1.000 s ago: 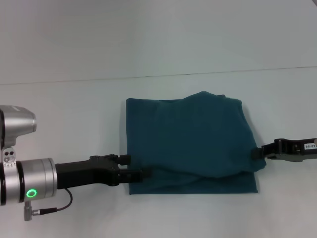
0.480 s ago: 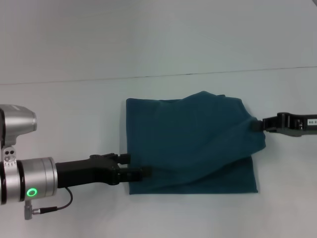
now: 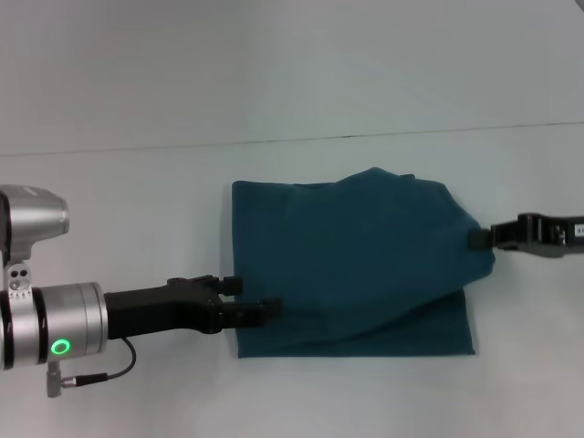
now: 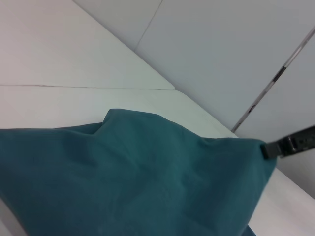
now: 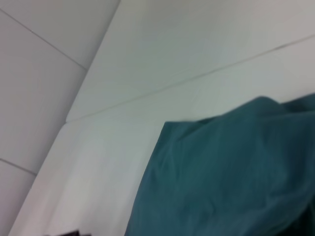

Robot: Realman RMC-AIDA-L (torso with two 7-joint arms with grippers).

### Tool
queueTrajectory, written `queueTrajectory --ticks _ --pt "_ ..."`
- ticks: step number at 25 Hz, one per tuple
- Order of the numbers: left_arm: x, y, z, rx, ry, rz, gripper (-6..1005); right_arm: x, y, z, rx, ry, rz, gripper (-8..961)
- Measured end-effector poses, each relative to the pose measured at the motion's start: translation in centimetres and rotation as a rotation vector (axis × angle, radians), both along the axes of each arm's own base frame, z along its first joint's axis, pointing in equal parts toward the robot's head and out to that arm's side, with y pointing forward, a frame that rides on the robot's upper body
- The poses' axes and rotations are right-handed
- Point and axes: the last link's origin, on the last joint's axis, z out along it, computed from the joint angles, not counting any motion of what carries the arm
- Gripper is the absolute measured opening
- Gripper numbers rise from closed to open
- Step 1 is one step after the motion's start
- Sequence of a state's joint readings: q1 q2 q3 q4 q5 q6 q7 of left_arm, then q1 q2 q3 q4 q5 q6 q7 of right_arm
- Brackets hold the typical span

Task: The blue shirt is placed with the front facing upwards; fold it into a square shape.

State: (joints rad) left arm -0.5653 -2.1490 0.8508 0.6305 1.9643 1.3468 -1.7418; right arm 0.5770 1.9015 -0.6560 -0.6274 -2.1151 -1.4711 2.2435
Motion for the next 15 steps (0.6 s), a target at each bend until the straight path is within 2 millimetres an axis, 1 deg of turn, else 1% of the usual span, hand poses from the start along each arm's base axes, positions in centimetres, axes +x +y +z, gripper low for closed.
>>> queueTrajectory --ticks 5,9,12,15 --pt "0.1 0.1 0.0 0.0 0.0 -0.001 964 0.8 -1.3 -0.5 -0.053 -0.009 -0.014 6" --pt "0.1 0.2 0.0 0.001 0.0 0.002 964 1.9 -2.3 -0.7 -0.069 -0.024 -0.046 7" --pt "0.1 0.2 0.0 0.001 0.0 0.003 964 2.6 -2.7 -0.5 -0.057 -0.026 -0.067 7" --pt "0.2 0.2 0.0 0.001 -0.001 0.002 964 2.8 -2.8 -0.2 -0.042 -0.026 -0.073 6"
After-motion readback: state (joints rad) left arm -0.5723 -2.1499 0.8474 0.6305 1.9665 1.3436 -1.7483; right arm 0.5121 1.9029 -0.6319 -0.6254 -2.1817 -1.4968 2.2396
